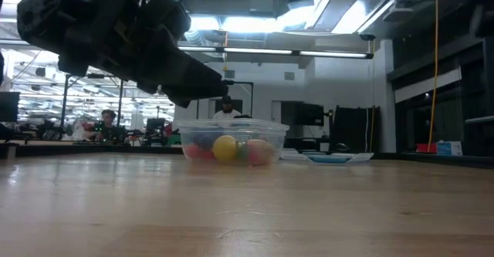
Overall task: Pick and placing Produce into tupperware
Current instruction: Put the red cherry into the transparent container
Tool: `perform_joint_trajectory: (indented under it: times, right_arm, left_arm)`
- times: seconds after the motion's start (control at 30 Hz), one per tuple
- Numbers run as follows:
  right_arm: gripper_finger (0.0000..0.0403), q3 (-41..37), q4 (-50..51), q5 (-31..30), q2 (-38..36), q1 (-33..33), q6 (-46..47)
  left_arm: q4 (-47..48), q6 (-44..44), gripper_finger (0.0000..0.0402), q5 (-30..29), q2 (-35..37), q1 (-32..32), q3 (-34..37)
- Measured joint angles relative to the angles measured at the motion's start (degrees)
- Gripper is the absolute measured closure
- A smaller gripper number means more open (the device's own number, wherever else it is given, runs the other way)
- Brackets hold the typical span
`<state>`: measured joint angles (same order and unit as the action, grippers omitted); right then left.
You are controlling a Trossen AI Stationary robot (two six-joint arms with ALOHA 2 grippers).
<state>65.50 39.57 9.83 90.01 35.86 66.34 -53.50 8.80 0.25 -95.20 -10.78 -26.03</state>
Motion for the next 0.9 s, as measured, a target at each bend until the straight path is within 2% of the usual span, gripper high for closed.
perform_joint_trajectory:
  times: [0.17,0.37,0.5,0.63,0.77,0.9]
  right_arm:
    - [0.0286,6.4,0.0,3.4,6.8,2.8,7.0]
    - [0.0315,16.8,-0.2,2.9,13.6,5.8,14.8]
    - [0.032,22.3,-0.2,-1.1,18.2,8.2,18.9]
    - [0.0321,26.4,0.6,-1.7,23.0,10.8,26.2]
    - [0.0326,30.0,5.8,-4.4,26.1,13.4,31.4]
    - [0.0348,33.4,10.9,-12.2,27.5,15.6,36.3]
  left_arm:
    - [-0.1,0.1,0.0252,0.0,0.0,-2.6,0.0]
    - [-0.1,0.1,0.0252,0.0,0.0,-6.5,0.0]
    - [-0.1,0.1,0.0252,0.0,0.0,-8.9,0.0]
    - [0.1,0.1,0.0252,0.0,0.0,-10.7,0.0]
    - [0.3,0.1,0.0252,0.0,0.0,-11.8,0.0]
    - [0.4,0.1,0.0252,0.0,0.0,-12.7,0.0]
